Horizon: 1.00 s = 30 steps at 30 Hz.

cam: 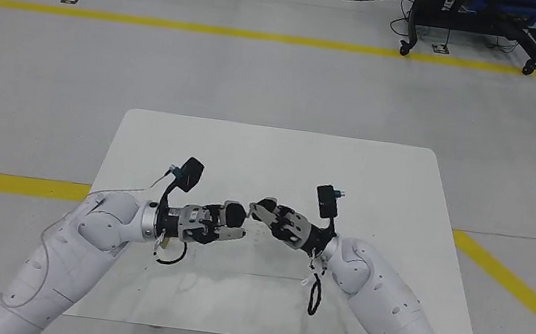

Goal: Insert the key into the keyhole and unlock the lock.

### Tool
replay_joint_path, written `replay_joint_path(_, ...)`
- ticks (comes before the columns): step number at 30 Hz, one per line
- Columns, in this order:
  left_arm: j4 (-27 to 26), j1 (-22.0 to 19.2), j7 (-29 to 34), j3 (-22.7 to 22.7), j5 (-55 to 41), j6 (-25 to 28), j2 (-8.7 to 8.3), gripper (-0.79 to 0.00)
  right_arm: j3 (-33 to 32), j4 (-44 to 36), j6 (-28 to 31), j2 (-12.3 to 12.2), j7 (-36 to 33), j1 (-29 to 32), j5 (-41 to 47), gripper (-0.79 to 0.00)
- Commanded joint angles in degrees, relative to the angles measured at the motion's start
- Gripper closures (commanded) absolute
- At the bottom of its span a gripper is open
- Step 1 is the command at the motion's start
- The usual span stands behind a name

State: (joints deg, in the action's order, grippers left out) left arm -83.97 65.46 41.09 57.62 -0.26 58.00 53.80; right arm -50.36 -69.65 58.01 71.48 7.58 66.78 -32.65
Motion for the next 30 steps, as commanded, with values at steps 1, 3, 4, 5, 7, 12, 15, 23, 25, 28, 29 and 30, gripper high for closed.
replay_joint_path(1,0.75,0.0,-1.74,-0.17,1.9,-0.01,0.24,-0.305,0.13,-0.03,-0.01,0.08,-0.46,-0.08,0.43,0.0)
replay_joint_path(3,1.38,-0.19,-3.1,-0.39,3.3,-0.67,0.48,-0.28,0.15,-0.07,-0.01,0.13,-0.69,-0.08,0.7,0.0)
replay_joint_path(4,1.52,-0.32,-3.63,-0.55,3.82,-0.94,0.6,-0.268,0.12,-0.13,-0.01,0.13,-0.8,-0.08,0.72,0.0)
replay_joint_path(5,1.7,-0.42,-4.1,-0.69,4.18,-1.04,0.7,-0.265,0.06,-0.19,-0.01,0.13,-0.84,-0.04,0.74,0.0)
replay_joint_path(7,2.11,-0.65,-4.65,-0.95,4.65,-1.27,0.84,-0.268,-0.13,-0.32,-0.01,0.1,-0.91,0.04,0.59,0.0)
replay_joint_path(12,2.82,-1.24,-5.03,-1.84,4.63,-1.87,1.14,-0.259,-0.17,-0.55,-0.01,0.12,-1.23,0.28,0.75,0.0)
replay_joint_path(15,3.25,-1.64,-4.98,-2.2,4.44,-1.75,1.26,-0.219,0.19,-0.34,-0.01,0.26,-1.71,0.08,1.07,0.0)
replay_joint_path(23,3.28,-1.57,-6.09,-2.05,5.58,-1.53,1.33,0.0,0.65,0.83,-0.01,0.61,-2.93,-1.01,1.11,0.0)
replay_joint_path(25,3.13,-1.48,-6.18,-2.18,5.82,-1.93,1.36,0.0,0.65,0.81,-0.01,0.66,-3.07,-1.18,1.13,0.0)
replay_joint_path(28,3.2,-1.45,-6.47,-2.29,6.13,-2.81,1.43,0.0,0.46,0.7,-0.01,0.64,-3.19,-1.26,0.99,0.0)
replay_joint_path(29,3.24,-1.45,-6.6,-2.29,6.2,-3.13,1.45,0.0,0.37,0.63,-0.01,0.62,-3.19,-1.24,0.93,0.0)
replay_joint_path(30,3.2,-1.43,-6.65,-2.33,6.28,-3.26,1.47,0.0,0.21,0.64,-0.01,0.58,-3.14,-1.21,0.81,0.0)
